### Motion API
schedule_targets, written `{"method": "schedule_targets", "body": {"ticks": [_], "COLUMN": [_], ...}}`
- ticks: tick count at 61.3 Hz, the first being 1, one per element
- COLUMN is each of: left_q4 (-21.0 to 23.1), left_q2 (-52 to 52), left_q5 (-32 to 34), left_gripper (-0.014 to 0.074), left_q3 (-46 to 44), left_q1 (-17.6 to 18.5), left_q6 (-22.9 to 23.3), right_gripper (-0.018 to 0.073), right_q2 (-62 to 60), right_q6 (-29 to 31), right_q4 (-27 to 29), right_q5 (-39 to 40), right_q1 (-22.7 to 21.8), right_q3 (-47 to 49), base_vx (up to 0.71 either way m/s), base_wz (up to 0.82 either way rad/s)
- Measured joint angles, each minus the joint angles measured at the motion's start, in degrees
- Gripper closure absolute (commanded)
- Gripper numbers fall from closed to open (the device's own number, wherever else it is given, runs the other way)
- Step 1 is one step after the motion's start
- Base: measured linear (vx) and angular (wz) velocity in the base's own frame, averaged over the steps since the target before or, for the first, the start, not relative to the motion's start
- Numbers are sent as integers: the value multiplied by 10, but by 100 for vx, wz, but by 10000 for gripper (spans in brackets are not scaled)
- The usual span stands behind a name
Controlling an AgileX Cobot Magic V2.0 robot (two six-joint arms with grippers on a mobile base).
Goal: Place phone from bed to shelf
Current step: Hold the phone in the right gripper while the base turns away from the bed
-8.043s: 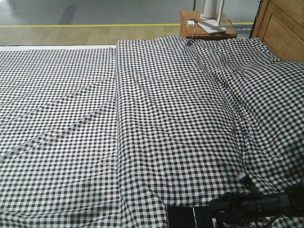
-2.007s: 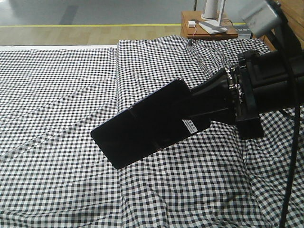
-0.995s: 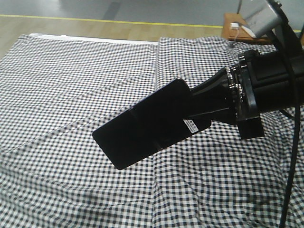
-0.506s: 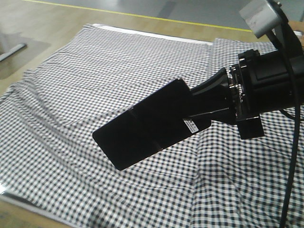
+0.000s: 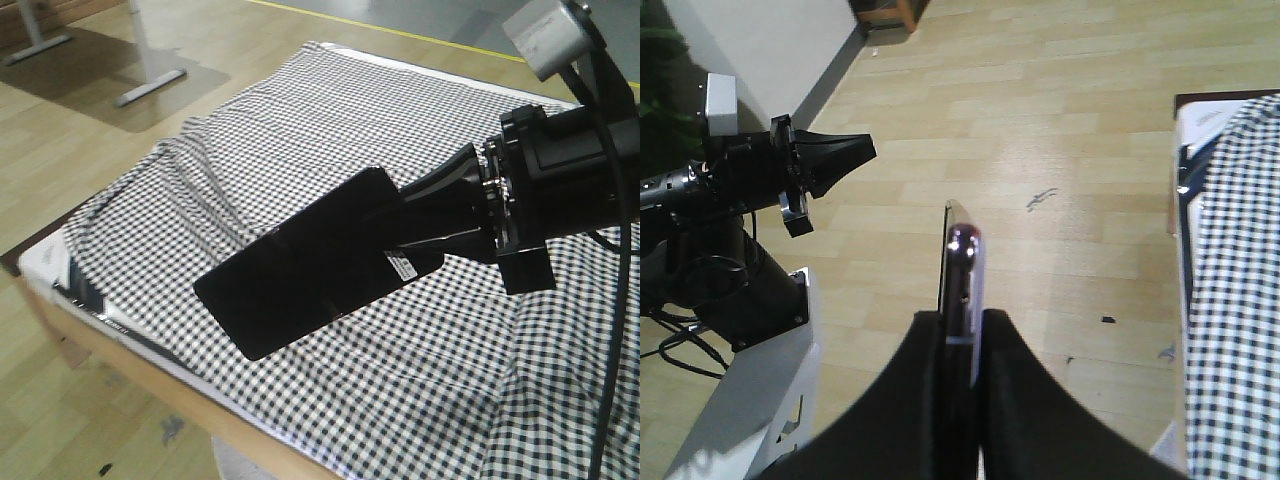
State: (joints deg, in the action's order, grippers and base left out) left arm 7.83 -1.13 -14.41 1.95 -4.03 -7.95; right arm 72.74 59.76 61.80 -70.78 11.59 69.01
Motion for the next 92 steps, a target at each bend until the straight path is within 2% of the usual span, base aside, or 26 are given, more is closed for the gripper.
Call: {"method": "schedule_targets", "body": {"ticks": [92], "left_q4": [0], "left_q2": [0], "left_q5": [0], "left_gripper": [596], "left_q3": [0], "left_q1": [0], "left_q6": [0], "right_gripper": [560], "right_q2": [0], "right_q6": [0], "right_q4": [0], "right_q5": [0], "right_q1": [0], "right_q3": [0], "base_vx": [-10], "base_wz": [37]}}
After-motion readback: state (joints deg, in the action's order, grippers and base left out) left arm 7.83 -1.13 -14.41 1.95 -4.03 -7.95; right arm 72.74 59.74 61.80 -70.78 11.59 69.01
